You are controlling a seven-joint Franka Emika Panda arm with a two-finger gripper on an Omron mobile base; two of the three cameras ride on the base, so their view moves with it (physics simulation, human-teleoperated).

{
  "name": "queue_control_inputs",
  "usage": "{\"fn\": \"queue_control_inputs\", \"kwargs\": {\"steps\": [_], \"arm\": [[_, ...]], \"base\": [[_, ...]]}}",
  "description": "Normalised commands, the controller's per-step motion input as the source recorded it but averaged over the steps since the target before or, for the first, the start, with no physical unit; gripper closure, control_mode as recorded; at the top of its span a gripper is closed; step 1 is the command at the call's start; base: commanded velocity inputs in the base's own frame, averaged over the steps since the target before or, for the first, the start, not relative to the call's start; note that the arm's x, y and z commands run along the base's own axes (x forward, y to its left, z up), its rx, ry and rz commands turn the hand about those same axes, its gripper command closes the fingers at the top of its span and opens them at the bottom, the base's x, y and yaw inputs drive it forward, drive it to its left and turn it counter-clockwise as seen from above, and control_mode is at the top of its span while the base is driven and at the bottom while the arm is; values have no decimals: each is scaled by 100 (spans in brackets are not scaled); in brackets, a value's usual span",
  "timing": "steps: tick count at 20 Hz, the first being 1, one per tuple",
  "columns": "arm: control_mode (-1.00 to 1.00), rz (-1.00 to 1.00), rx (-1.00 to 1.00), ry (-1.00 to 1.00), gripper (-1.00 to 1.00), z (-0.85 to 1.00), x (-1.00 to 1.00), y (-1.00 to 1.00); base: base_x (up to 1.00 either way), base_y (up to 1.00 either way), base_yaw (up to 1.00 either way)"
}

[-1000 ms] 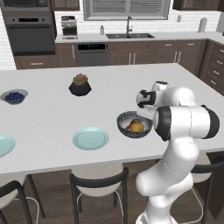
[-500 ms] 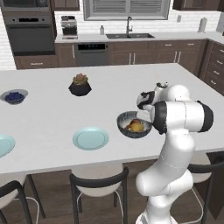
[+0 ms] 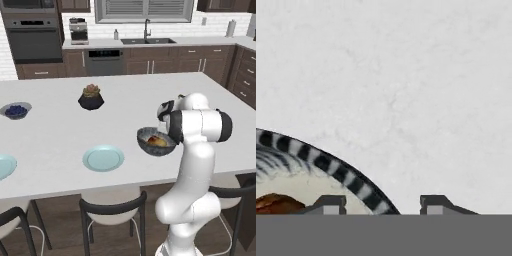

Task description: Pick the chicken drumstick and potato from their plates and place them in the bowl. Then put the bowl in the fridge.

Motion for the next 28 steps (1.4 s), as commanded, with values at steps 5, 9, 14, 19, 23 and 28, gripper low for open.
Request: {"fn": "queue_control_inputs", "kwargs": {"steps": [5,9,14,19,23,28], "arm": [[-100,3,1,0,100,-32,0,0],[-100,2,0,0,100,-19,0,16],[-100,0,-1,-12,100,3,-62,8],[-100,4,-3,-11,100,2,-58,28],[-100,4,-3,-21,100,24,-72,10],[-100,-2,-7,-16,100,70,-97,9]], "base": [[0,0,0],[0,0,0],[0,0,0],[0,0,0],[0,0,0],[0,0,0]]}}
